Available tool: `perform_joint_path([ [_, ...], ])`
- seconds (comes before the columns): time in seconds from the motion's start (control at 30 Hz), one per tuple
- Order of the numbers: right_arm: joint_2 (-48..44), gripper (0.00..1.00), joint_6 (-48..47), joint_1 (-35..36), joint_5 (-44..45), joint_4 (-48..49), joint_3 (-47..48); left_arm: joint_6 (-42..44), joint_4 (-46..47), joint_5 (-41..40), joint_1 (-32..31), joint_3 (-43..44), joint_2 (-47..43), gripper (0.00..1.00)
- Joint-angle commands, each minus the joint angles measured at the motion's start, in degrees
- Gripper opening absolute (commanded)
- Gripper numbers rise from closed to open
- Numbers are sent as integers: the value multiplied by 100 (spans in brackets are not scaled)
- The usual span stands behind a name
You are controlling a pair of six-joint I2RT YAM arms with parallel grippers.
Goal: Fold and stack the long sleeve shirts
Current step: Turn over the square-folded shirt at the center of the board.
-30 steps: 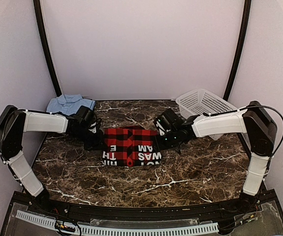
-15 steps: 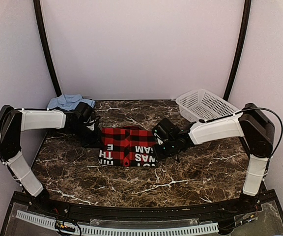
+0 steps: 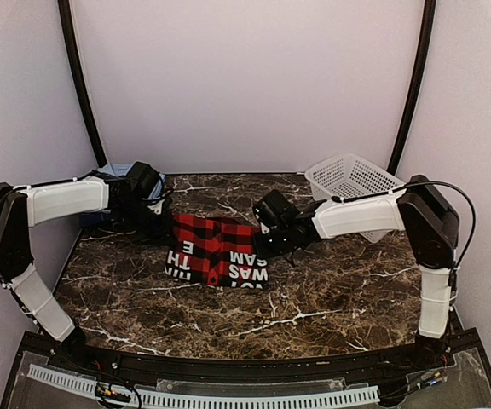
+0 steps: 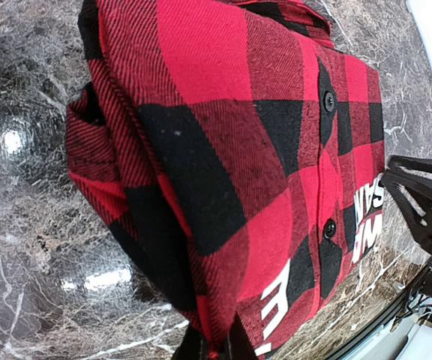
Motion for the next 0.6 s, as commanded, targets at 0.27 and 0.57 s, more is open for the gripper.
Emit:
perform_joint_path([
  [0.27,1015,13,13,52,-12,17,618,388,-565,202,46,844,-496,0],
  [0.57,1957,13,643,428,-1099,997,1507,332,-204,1173,37,2155,-249,0],
])
